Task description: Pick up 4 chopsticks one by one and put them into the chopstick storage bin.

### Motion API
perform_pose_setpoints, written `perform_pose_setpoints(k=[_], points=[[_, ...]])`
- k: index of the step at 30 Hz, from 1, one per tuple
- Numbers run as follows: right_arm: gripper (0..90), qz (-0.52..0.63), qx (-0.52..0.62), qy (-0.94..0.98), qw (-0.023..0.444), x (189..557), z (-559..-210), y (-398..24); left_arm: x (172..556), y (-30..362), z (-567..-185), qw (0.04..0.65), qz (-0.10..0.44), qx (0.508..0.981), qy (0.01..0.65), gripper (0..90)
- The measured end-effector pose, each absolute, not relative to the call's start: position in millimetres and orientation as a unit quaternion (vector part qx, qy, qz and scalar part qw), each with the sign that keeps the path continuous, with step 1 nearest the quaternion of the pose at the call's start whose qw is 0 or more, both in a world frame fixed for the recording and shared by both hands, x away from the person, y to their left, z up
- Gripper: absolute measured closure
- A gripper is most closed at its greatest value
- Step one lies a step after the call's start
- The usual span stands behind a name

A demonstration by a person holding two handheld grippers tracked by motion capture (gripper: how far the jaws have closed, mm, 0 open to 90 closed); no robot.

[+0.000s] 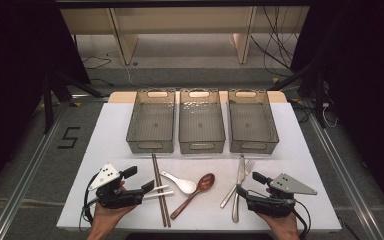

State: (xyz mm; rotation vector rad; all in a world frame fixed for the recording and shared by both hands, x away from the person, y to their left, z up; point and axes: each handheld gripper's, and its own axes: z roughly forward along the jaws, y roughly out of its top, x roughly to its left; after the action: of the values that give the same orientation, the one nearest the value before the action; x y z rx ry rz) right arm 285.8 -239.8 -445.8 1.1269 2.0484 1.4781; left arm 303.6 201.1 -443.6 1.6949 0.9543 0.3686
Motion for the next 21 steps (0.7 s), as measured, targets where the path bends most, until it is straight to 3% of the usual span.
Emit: perform_pose_setpoints(k=[11,21], points=[[27.0,0.522,0.394,0.734,0.184,285,-445,-239,311,195,-441,0.518,0.15,0.744,0.395,16.3],[27.2,0.517,0.388,0.743,0.175,286,-446,-237,329,200,-430,0.432,0.135,0.801,0.391,16.6]])
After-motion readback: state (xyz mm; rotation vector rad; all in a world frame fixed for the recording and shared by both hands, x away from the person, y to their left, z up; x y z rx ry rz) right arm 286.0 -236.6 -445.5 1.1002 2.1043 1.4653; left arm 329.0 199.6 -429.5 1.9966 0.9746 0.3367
